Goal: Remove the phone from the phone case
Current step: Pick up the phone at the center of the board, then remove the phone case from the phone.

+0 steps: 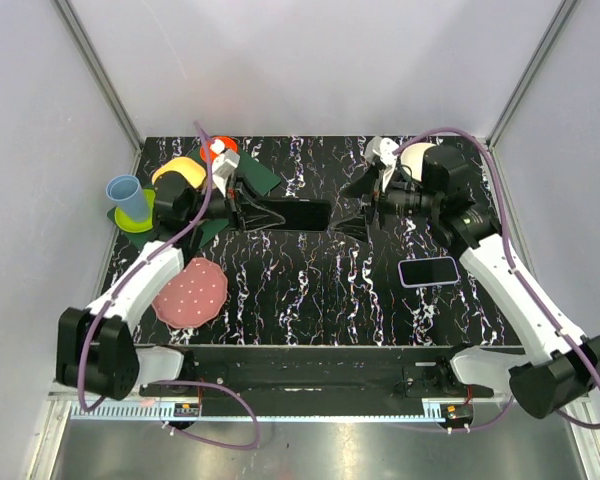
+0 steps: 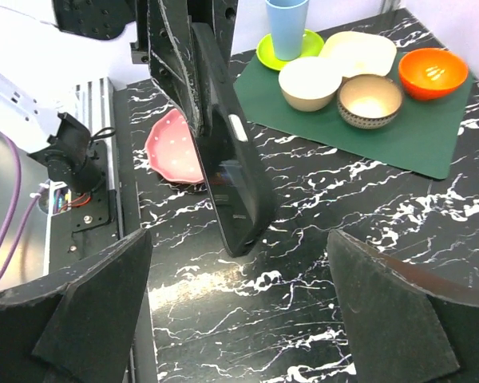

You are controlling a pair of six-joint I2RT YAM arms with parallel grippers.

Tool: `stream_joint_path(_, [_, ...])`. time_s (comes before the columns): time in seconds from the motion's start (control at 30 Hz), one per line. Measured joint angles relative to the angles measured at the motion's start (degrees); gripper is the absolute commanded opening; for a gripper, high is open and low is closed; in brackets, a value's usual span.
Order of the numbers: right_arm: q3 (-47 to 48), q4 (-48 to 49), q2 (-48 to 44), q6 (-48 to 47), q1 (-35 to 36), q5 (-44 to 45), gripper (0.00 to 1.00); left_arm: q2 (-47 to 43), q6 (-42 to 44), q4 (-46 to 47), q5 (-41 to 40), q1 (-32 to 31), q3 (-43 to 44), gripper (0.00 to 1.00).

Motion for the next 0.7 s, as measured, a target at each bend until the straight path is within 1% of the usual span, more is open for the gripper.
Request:
stream_joint_path(0.03, [0.1,0.0,0.7,0.4,-0.1,-0.5,0.91,0.9,-3.1,3.9,0.1,-0.1,-0.7,0.00])
stream_joint_path(0.07, [0.3,0.1,1.5,1.0,-0.4,-1.5,0.90,2.0,-6.9,10.2,0.3,-0.2,-2.0,0.00])
stream_joint_path(0.1, [0.7,0.1,2.5,1.8,-0.8,-2.7,0.89,3.2,-12.6,16.8,0.3,-0.3,-3.3,0.00])
stream_joint_path(0.17, [1.5,0.5,4.1,3.8,-1.6,-5.0,0.88,5.9,-22.9,26.1,0.7,-0.3,-4.9,0.00])
stream_joint_path(0.27, [1.6,3.1,4.7,7.7,-2.8,-8.4,0.87,9.8,-33.3,33.1,0.9,-0.5,-5.1,0.00])
stream_joint_path(0.4, [-2.3,13.5,2.6,16.2,-4.9,-12.6,0.84,10.8,-38.3,37.1,0.4,-0.5,-6.5,0.00])
stream_joint_path(0.5, [-4.3,18.5,1.0,21.3,-6.4,-13.9,0.83,11.1,-40.3,39.3,-0.4,-0.6,-6.8,0.00])
stream_joint_path(0.7, [-4.4,22.5,-0.2,25.4,-7.1,-11.7,0.84,11.2,-41.7,40.6,-3.5,-0.8,-7.4,0.00])
